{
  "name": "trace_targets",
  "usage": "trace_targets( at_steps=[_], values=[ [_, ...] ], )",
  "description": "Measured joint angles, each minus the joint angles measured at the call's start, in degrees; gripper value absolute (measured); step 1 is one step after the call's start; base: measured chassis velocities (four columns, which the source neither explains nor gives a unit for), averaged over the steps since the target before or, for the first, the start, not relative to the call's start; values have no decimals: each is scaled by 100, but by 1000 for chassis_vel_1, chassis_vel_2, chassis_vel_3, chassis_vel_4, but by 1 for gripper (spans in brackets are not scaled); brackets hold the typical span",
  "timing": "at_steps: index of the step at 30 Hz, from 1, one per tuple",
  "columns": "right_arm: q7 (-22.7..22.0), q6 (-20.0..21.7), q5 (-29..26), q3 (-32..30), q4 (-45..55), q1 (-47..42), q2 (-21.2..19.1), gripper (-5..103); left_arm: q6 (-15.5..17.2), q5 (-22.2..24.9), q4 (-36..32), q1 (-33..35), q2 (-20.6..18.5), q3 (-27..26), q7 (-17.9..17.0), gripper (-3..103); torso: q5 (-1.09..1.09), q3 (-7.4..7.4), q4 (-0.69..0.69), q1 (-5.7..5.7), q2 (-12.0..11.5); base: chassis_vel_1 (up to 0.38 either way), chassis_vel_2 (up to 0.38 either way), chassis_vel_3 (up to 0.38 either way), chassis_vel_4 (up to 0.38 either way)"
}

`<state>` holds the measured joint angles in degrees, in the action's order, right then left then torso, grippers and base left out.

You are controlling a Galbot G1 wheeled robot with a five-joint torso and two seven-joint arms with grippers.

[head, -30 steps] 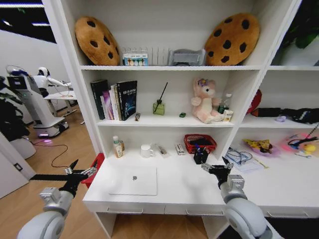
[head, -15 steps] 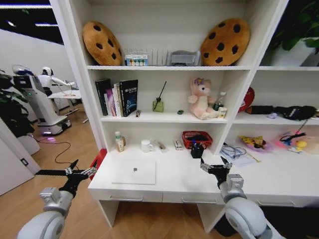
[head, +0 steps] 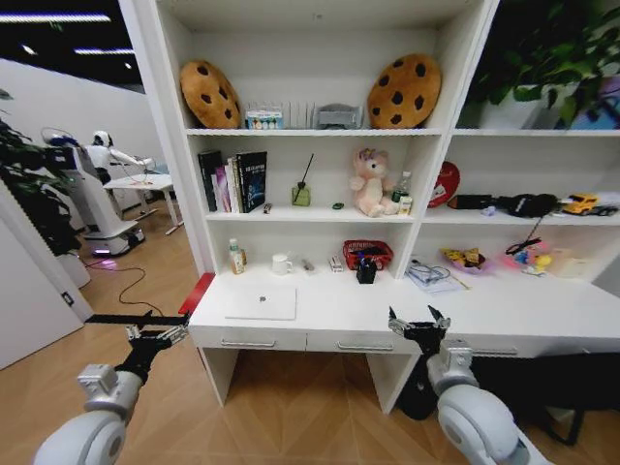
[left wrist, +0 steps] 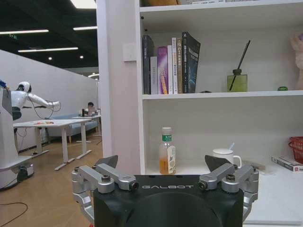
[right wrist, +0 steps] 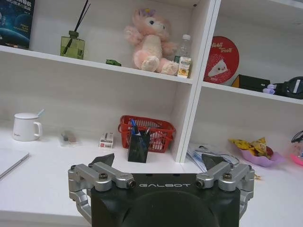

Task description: Organize the objects on the table.

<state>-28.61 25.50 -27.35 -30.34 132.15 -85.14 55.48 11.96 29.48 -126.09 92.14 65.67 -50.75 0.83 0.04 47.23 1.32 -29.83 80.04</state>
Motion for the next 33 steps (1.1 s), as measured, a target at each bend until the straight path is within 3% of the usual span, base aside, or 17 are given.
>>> trace_targets(
  at_steps=[18,33],
  values=[
    [9,-104,41,1,5,-83,22,100,0,0,0,0,0,1,1,100,-2,-1,2,1,0,221,-267,-222,273],
    [8,-492,169,-39,-27,-126,192,100,0,0,0,-1,0,0,-1,100,-5,1,0,-3,-2,-17,15,16,-1]
  ],
)
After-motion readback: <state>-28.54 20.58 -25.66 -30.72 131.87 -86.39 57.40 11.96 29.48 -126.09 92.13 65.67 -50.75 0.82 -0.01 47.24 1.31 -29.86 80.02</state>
